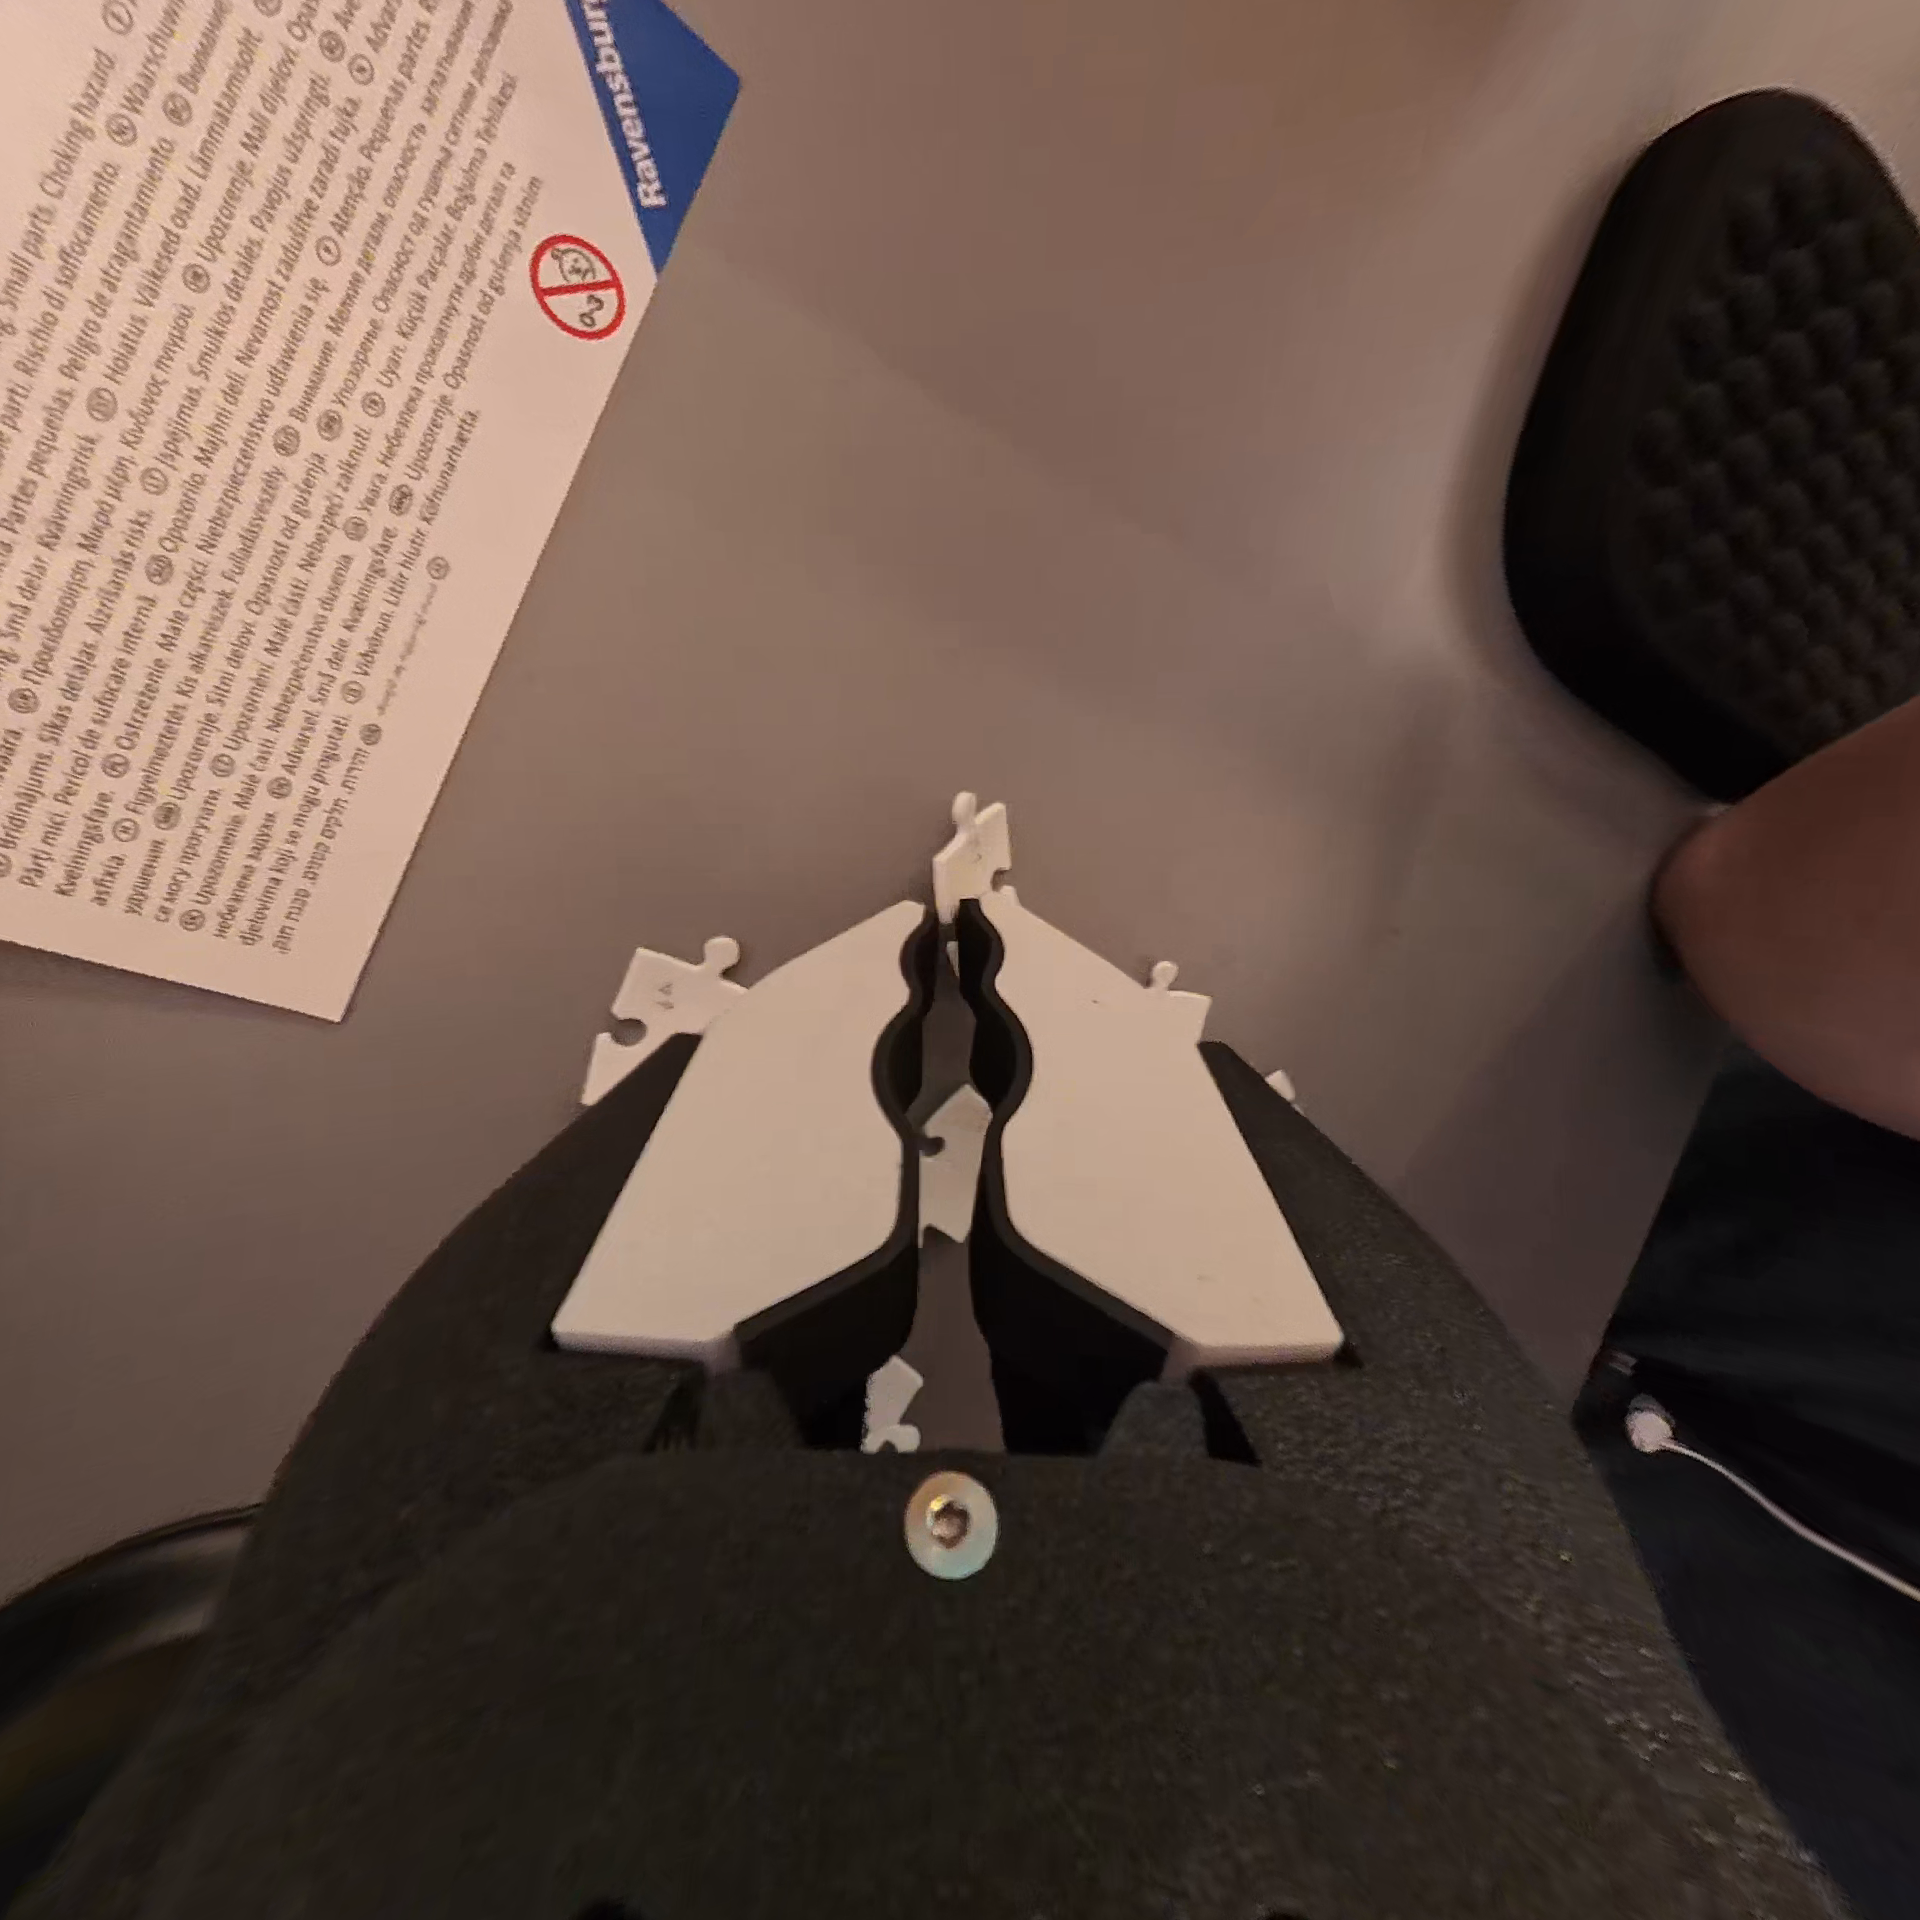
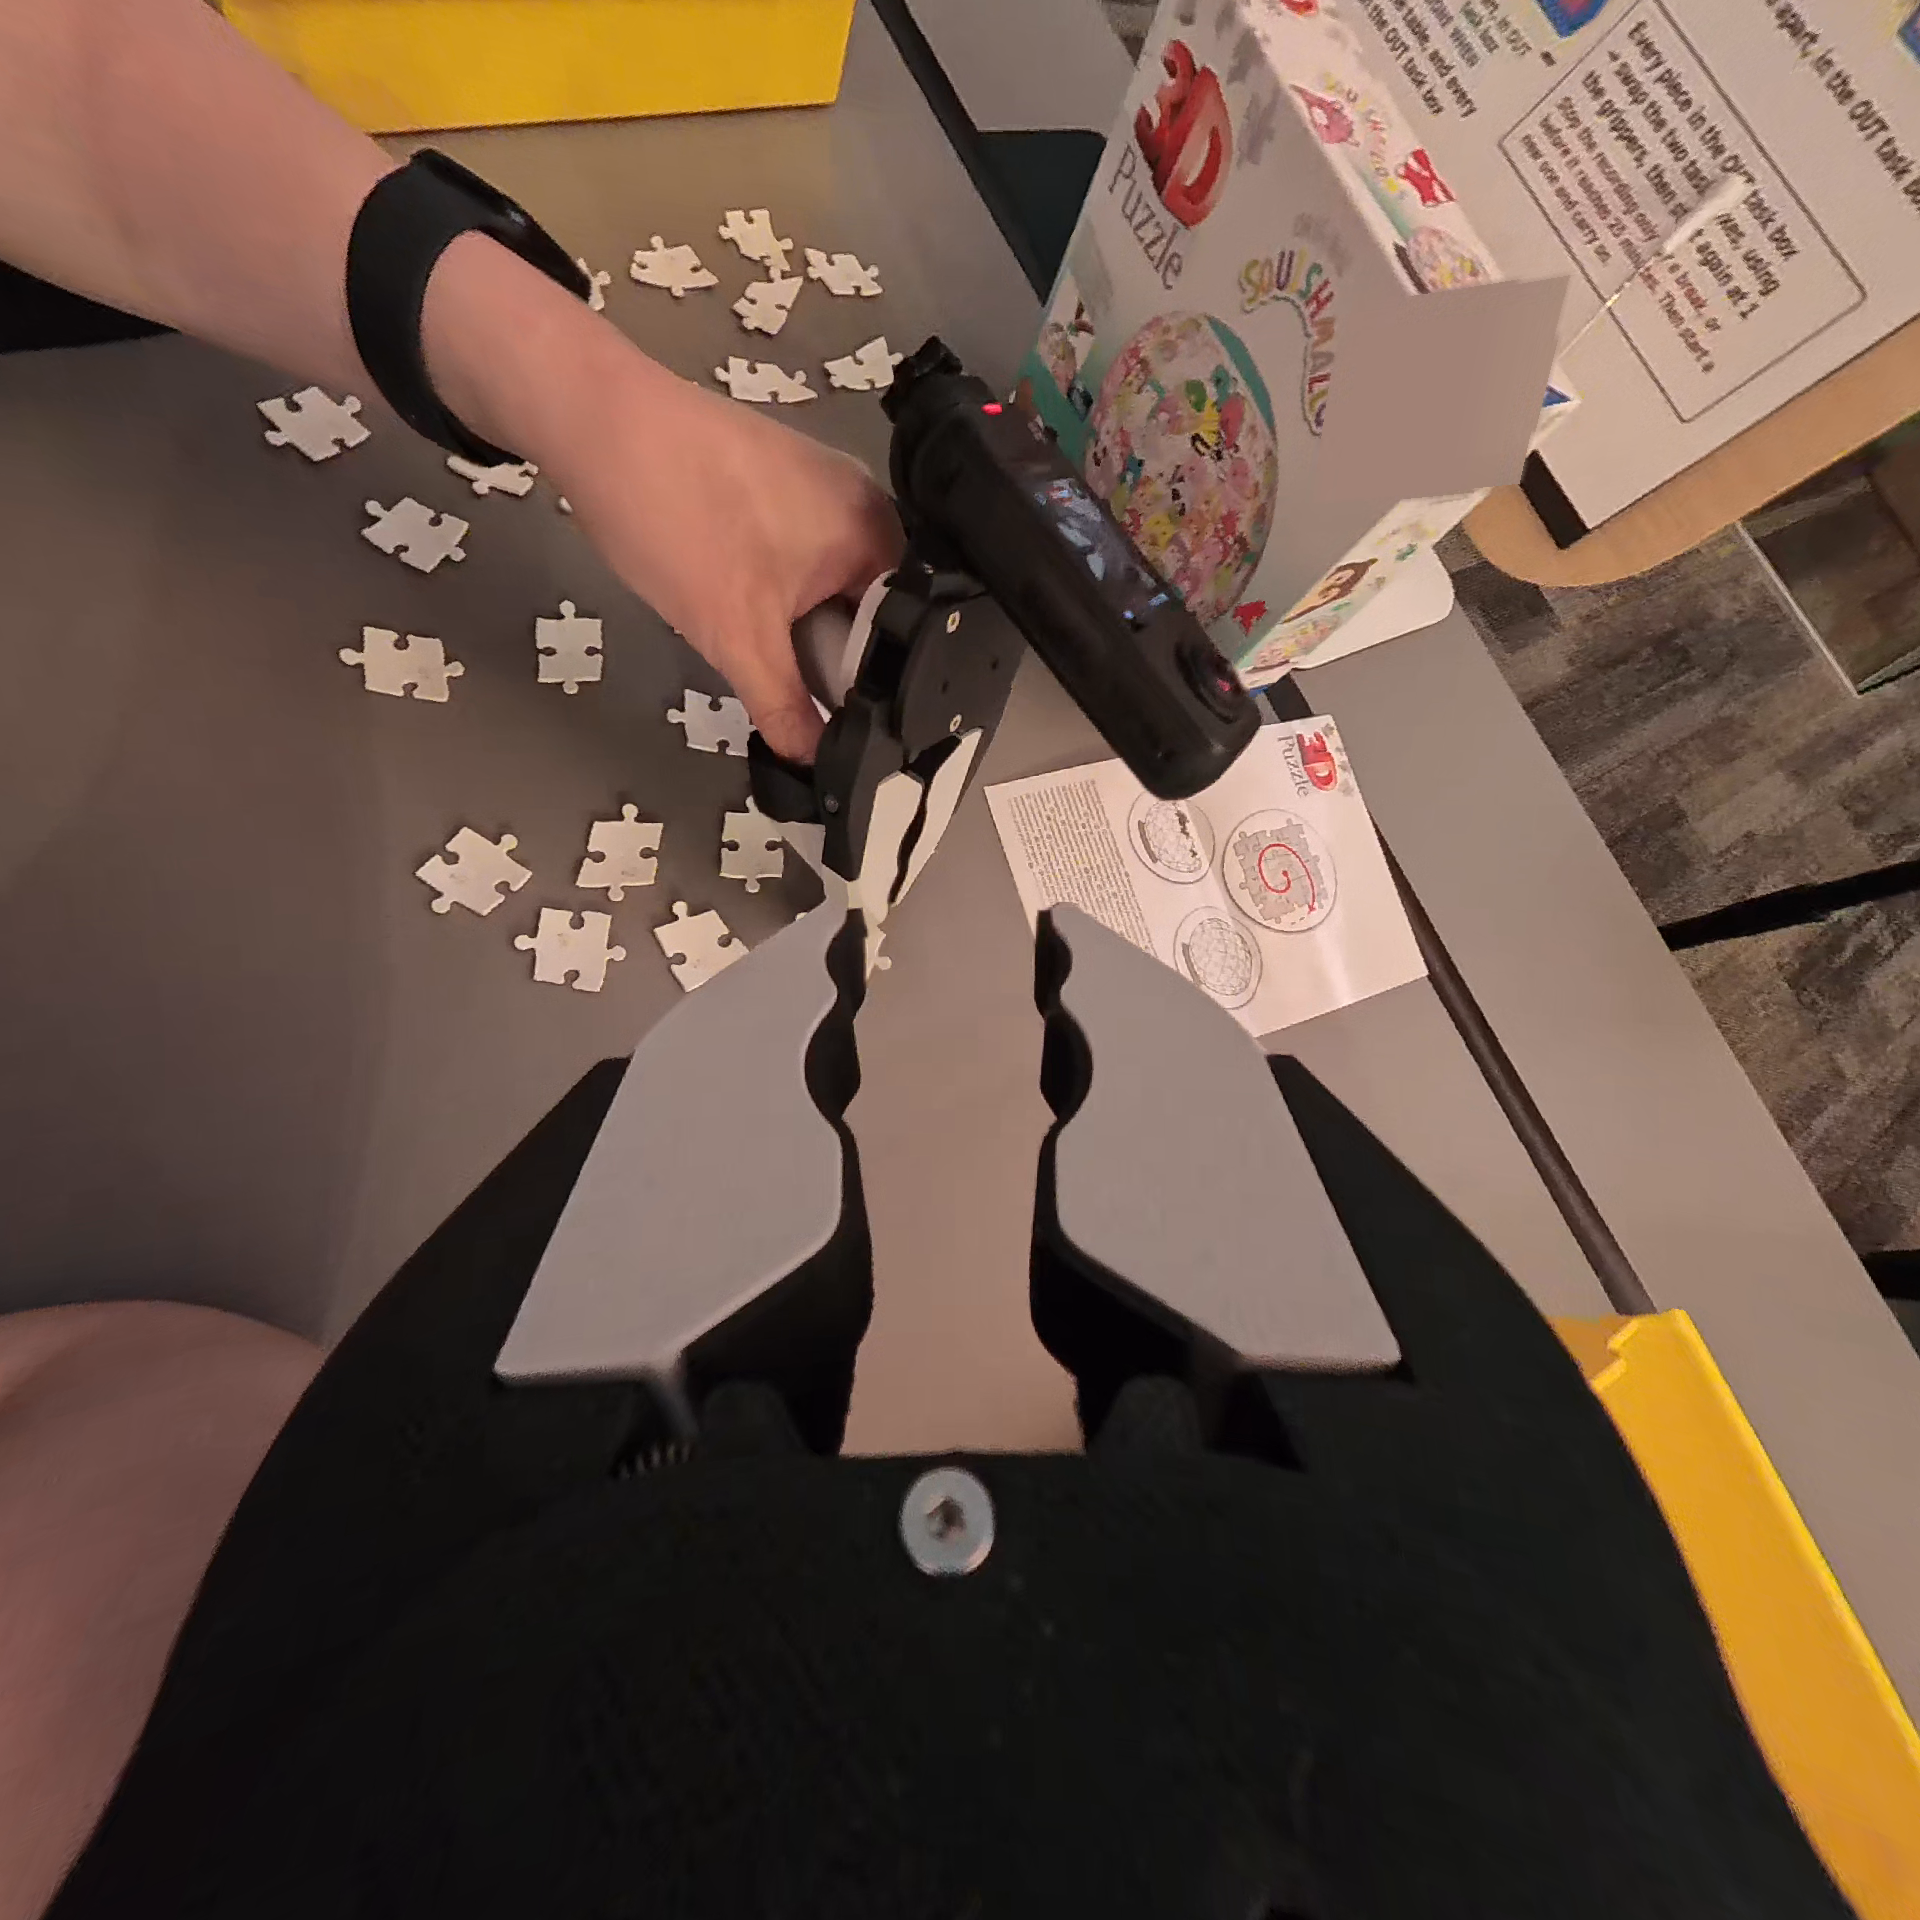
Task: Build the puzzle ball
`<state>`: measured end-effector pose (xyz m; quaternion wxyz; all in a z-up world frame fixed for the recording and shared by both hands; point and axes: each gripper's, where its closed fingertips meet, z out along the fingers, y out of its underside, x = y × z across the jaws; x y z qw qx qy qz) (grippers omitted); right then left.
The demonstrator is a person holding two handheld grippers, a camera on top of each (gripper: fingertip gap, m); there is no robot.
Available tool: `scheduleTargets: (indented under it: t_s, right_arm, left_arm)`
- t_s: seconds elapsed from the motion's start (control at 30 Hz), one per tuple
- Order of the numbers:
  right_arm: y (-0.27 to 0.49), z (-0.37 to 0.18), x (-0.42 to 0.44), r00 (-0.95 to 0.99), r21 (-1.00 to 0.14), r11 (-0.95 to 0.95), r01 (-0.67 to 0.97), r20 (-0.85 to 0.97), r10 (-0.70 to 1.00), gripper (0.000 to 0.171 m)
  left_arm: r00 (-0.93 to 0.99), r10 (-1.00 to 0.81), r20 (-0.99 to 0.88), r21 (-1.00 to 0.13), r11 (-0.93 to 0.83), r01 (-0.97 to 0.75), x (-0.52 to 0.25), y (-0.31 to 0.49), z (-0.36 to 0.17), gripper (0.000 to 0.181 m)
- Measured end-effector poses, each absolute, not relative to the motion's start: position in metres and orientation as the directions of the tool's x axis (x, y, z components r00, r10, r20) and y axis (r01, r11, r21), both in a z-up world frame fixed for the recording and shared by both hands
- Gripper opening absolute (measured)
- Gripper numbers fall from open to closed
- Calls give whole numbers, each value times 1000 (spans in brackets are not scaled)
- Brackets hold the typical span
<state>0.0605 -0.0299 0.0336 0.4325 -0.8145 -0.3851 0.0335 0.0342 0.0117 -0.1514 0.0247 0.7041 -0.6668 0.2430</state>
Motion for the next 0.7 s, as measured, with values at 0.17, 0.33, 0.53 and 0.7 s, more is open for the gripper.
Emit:
scheduleTargets:
  t_s: [0.17, 0.33, 0.53, 0.7]
  right_arm:
    - [-33, 35, 68, 722, -739, -339, 582, 278, 633, 32]
    - [-34, 40, 61, 707, -728, -318, 607, 312, 634, 32]
    - [-33, 63, 26, 625, -741, -170, 650, 393, 674, 32]
    - [-26, 71, -6, 559, -721, -88, 688, 448, 698, 32]
  left_arm:
    - [-11, -944, 329, -277, -86, -957, 30, 21, -152, 25]
    - [-63, -959, 276, -547, -103, -831, 19, 26, -79, 19]
    - [205, -971, -120, -866, 1, -500, -118, 105, 49, 30]
    - [538, -810, -232, -931, 24, -365, -294, 197, 91, 22]
